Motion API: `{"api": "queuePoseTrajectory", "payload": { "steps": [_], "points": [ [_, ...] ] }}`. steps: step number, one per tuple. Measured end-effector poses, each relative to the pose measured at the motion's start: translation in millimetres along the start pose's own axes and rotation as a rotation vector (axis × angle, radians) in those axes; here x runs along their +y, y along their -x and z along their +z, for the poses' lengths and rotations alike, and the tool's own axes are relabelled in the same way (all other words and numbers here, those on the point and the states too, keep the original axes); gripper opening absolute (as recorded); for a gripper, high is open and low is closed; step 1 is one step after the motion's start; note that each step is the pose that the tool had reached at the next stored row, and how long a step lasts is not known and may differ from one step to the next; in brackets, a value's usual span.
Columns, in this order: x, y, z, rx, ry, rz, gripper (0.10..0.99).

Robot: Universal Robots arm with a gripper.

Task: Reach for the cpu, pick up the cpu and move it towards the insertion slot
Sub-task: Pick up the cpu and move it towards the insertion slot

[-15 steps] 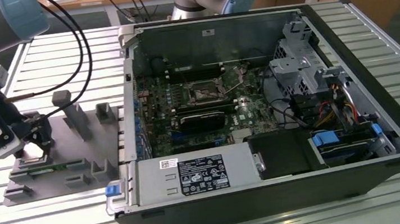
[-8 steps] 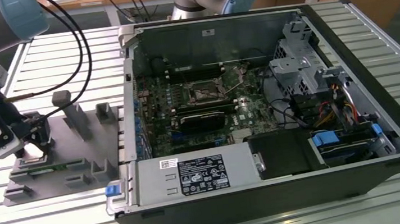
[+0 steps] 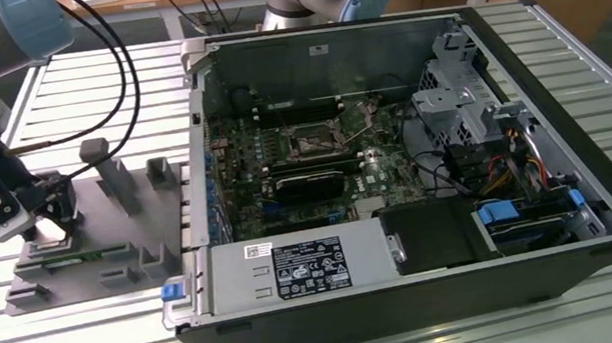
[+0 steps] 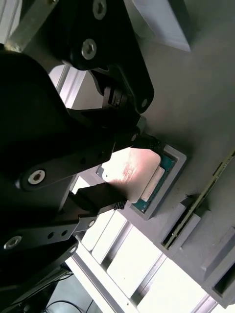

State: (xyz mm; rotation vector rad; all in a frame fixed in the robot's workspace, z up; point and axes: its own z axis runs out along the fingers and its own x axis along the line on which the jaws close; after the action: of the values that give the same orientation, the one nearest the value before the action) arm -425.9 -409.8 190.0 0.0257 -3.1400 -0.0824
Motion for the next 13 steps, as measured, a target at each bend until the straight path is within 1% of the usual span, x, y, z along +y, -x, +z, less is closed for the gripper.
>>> {"api": "queuePoseTrajectory", "payload": {
  "steps": [3,6,8,13],
  "points": [
    [0.3,0.1,-7.0,0.0,0.0,0.0,0.533],
    [0.6,0.1,-12.3,0.0,0.001,0.0,0.533],
    [0.7,0.0,-14.7,0.0,0.001,0.0,0.533],
    [0.9,0.0,-17.4,0.0001,0.001,0.0,0.533]
  ]
}}
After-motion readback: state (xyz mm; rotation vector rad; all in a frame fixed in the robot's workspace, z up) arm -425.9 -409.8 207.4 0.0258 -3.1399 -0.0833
